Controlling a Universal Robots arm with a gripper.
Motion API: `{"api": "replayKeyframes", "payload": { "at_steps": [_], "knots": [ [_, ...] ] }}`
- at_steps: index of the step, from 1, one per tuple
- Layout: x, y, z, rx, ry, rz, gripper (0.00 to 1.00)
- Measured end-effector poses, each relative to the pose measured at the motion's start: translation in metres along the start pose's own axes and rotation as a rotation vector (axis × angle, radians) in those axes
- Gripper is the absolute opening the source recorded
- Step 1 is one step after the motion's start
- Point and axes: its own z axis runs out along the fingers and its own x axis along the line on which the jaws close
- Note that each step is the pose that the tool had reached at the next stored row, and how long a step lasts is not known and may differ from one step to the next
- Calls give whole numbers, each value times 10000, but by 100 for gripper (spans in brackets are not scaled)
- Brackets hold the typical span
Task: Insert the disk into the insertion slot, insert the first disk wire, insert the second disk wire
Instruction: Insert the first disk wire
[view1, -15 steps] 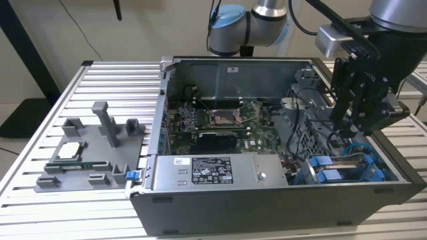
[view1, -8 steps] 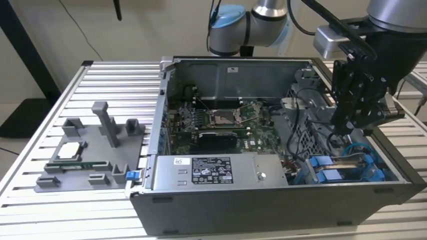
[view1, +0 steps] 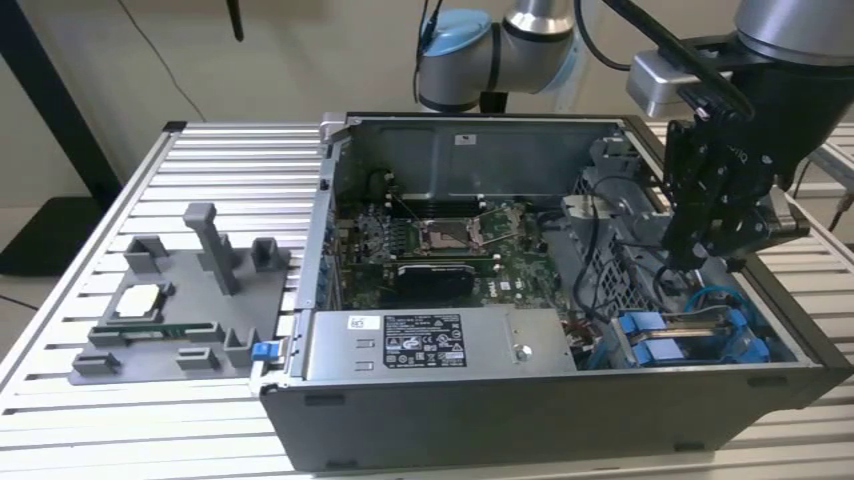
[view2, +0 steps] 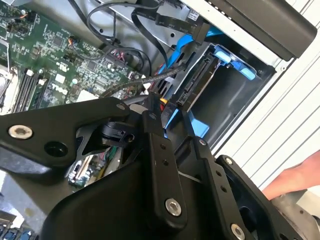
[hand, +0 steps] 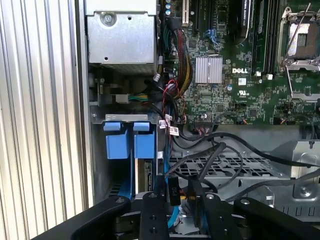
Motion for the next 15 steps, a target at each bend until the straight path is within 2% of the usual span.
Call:
{"api": "replayKeyframes", "payload": {
  "at_steps": [2, 3, 15],
  "knots": [
    [0, 0, 0, 0, 1, 0, 100],
    [0, 0, 0, 0, 1, 0, 0],
    [4, 0, 0, 0, 0, 0, 0]
  ]
}}
